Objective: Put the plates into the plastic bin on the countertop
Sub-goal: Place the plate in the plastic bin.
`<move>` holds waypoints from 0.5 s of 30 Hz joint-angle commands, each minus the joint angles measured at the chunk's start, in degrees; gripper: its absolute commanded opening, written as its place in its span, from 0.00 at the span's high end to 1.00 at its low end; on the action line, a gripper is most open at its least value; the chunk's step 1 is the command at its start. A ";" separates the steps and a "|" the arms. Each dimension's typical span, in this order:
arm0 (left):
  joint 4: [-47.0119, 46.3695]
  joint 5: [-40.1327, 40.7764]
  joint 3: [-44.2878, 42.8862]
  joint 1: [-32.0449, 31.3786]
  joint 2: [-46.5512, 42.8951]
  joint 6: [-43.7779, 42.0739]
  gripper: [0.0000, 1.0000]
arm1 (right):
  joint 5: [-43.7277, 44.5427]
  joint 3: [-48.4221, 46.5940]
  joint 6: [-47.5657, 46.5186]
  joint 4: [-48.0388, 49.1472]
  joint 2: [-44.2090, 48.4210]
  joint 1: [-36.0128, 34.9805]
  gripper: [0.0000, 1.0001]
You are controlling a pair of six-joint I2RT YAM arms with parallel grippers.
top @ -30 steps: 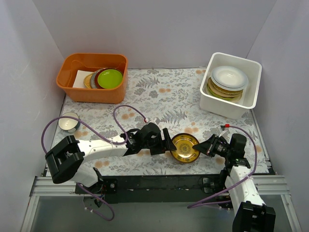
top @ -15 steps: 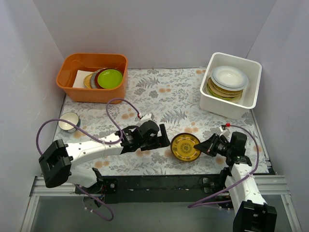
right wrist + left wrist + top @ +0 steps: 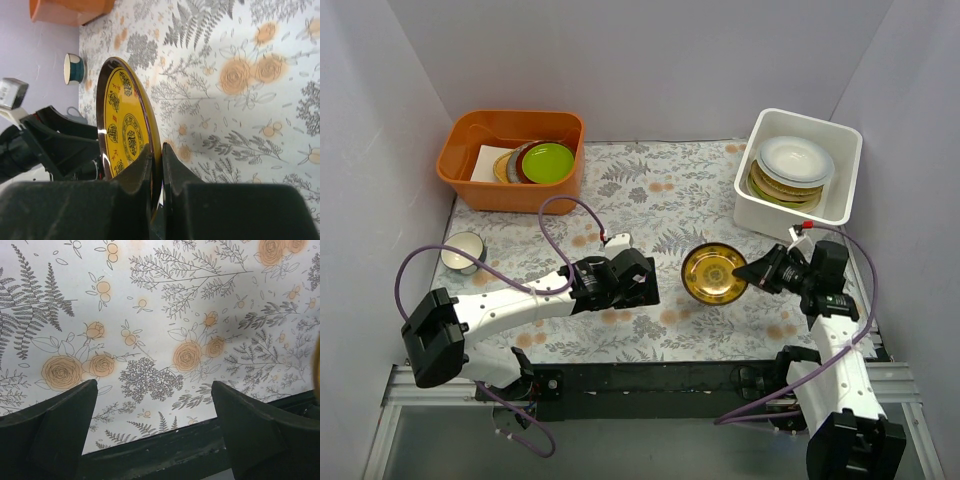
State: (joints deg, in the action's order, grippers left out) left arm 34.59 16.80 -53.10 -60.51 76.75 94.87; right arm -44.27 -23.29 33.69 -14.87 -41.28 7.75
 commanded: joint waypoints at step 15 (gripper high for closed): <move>2.06 0.34 0.98 -0.22 -0.72 -0.39 0.02 | 4.19 -26.80 3.13 6.00 -17.60 1.65 0.99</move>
State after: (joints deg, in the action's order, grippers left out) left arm 35.77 16.62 -52.82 -60.51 77.47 94.83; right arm -40.38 -43.81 35.73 -12.88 -56.42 8.03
